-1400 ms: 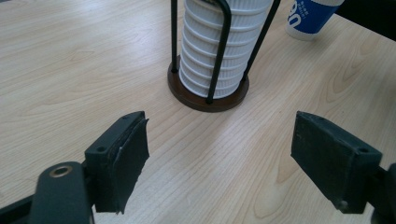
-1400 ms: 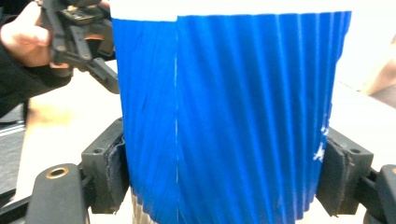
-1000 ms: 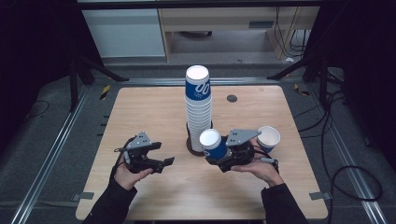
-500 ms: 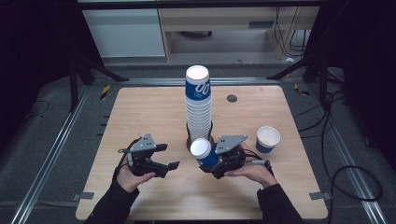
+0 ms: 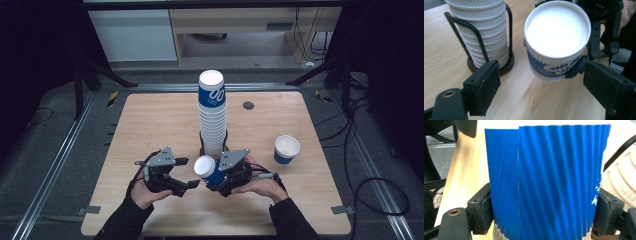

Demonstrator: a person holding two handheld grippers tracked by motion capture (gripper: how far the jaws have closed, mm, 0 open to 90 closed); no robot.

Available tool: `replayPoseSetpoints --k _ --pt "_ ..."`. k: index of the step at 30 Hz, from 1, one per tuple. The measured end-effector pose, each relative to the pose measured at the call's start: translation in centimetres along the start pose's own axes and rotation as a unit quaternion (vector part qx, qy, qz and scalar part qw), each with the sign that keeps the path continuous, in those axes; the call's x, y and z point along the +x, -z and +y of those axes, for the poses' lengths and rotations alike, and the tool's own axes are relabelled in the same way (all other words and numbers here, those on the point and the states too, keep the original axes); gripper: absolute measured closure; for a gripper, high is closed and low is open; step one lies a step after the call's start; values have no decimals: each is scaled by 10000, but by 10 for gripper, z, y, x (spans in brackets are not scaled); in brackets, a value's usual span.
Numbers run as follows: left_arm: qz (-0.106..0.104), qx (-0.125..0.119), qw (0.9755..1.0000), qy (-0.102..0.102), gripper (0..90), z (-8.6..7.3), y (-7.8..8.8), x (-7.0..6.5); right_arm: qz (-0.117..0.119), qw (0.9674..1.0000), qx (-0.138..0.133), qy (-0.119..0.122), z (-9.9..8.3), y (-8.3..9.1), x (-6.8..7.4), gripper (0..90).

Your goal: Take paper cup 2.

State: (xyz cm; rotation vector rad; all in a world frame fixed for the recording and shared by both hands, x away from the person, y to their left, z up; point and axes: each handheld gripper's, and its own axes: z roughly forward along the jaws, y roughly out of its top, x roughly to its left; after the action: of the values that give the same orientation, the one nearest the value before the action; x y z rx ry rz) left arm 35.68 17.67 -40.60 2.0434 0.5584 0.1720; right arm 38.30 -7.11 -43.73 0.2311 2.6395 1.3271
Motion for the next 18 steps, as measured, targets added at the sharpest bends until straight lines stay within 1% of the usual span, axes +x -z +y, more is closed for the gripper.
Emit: replayPoseSetpoints --k 2,6,13,14,18 --pt "-13 19 10000 -11 135 0 -1 0 40 10000 11 24 1 -3 2 198" --pt "-125 63 9999 -61 135 1 -6 -4 93 9999 72 115 3 -9 5 198" --pt "-171 159 9997 -97 141 0 -12 -6 231 9994 141 213 4 -19 11 198" --pt "-185 158 9996 -106 149 0 -12 -6 260 9993 164 232 4 -22 12 198" --pt "-220 192 9995 -101 182 -1 -14 -6 265 9992 170 248 4 -24 13 198"
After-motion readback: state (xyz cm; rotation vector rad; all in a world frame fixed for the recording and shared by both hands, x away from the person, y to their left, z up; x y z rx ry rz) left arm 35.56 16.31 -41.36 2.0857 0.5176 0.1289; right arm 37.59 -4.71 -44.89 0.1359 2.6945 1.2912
